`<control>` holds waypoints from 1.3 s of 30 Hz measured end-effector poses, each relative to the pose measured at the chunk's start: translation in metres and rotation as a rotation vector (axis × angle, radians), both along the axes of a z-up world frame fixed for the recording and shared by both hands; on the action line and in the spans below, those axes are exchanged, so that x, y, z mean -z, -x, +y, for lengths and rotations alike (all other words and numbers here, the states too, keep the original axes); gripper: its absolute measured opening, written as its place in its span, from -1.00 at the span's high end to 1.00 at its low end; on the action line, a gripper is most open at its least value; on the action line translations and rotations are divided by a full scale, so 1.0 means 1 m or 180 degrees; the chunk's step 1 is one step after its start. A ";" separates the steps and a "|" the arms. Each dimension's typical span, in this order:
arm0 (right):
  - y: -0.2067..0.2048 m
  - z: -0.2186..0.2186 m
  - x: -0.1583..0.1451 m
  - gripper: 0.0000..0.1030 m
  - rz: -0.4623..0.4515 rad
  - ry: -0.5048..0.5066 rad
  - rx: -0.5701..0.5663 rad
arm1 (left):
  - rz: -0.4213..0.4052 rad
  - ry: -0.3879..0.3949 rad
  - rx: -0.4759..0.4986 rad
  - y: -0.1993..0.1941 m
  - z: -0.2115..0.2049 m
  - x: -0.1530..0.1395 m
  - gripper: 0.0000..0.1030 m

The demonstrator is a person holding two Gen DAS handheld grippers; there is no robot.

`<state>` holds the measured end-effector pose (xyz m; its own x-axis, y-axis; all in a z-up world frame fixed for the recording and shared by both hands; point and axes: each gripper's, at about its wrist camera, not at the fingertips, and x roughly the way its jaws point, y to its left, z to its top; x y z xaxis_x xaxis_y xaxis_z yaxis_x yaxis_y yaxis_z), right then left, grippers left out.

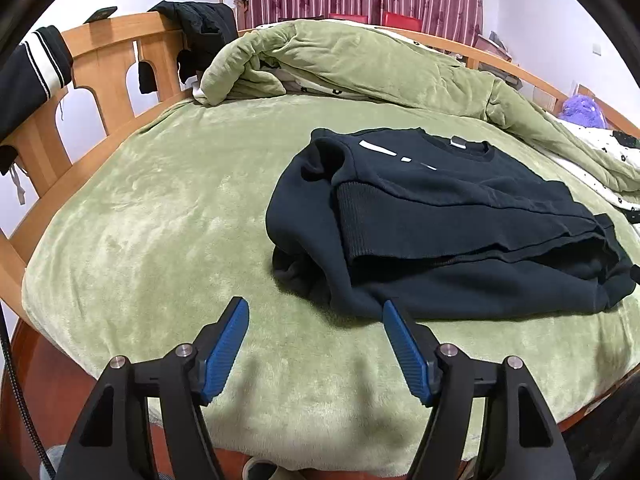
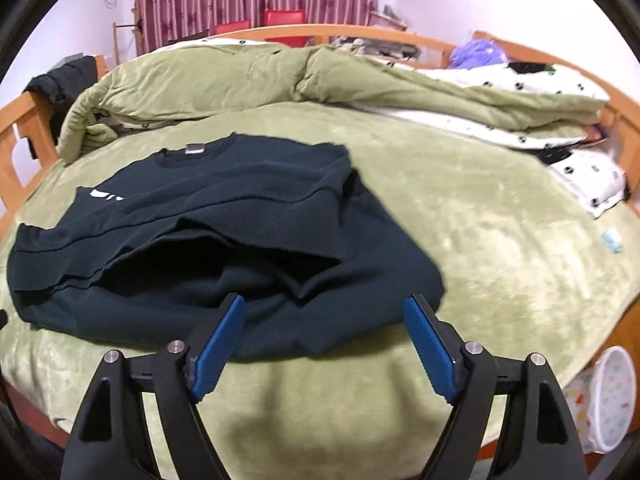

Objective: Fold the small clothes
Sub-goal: 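Grasp the folded bottom edge with the left tool while the right tool grasps it too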

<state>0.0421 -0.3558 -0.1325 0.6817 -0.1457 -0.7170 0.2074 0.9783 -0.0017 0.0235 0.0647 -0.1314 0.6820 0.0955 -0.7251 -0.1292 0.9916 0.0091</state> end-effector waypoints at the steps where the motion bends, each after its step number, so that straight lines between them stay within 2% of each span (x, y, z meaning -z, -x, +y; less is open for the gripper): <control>1: 0.001 -0.001 -0.002 -0.61 -0.0015 0.0007 0.0020 | 0.0000 0.0014 0.0006 0.000 0.000 -0.002 -0.38; 7: 0.010 0.001 -0.021 -0.69 -0.0231 0.0162 -0.0048 | -0.0125 0.0023 0.0011 0.000 0.000 -0.013 -0.48; 10: 0.005 0.001 -0.023 -0.69 -0.0215 0.0053 -0.0194 | -0.0128 0.0121 0.0057 -0.005 0.001 -0.012 -0.48; 13: 0.003 -0.001 -0.021 -0.69 -0.0256 -0.0204 -0.0455 | -0.0077 0.0252 0.0124 -0.012 0.003 -0.006 -0.47; 15: -0.001 0.000 -0.017 -0.69 -0.0193 -0.0264 -0.0471 | -0.0004 0.0381 0.0191 -0.018 0.003 -0.001 -0.44; 18: -0.008 0.001 -0.009 -0.53 -0.0094 -0.0228 -0.0461 | 0.0074 0.0467 0.0237 -0.029 0.001 0.006 -0.29; 20: -0.013 0.000 -0.003 -0.27 -0.0033 -0.0260 -0.0440 | 0.0107 0.0492 0.0245 -0.036 -0.001 0.009 -0.19; 22: -0.021 -0.003 0.004 -0.17 0.0069 -0.0365 -0.0443 | 0.0140 0.0539 0.0254 -0.045 -0.002 0.012 -0.09; 30: -0.046 -0.006 0.018 -0.12 0.0199 -0.0412 -0.0384 | 0.0260 0.0609 0.0226 -0.081 -0.005 0.023 0.14; 35: -0.069 -0.009 0.029 -0.12 0.0291 -0.0505 -0.0334 | 0.0215 0.0699 0.0198 -0.096 0.000 0.021 0.27; 37: -0.075 -0.007 0.027 0.00 0.0256 -0.0555 -0.0372 | 0.0161 0.0743 0.0185 -0.102 0.003 0.017 0.38; 39: -0.084 -0.004 0.022 0.22 0.0217 -0.0591 -0.0424 | 0.0104 0.0766 0.0155 -0.109 0.006 0.012 0.55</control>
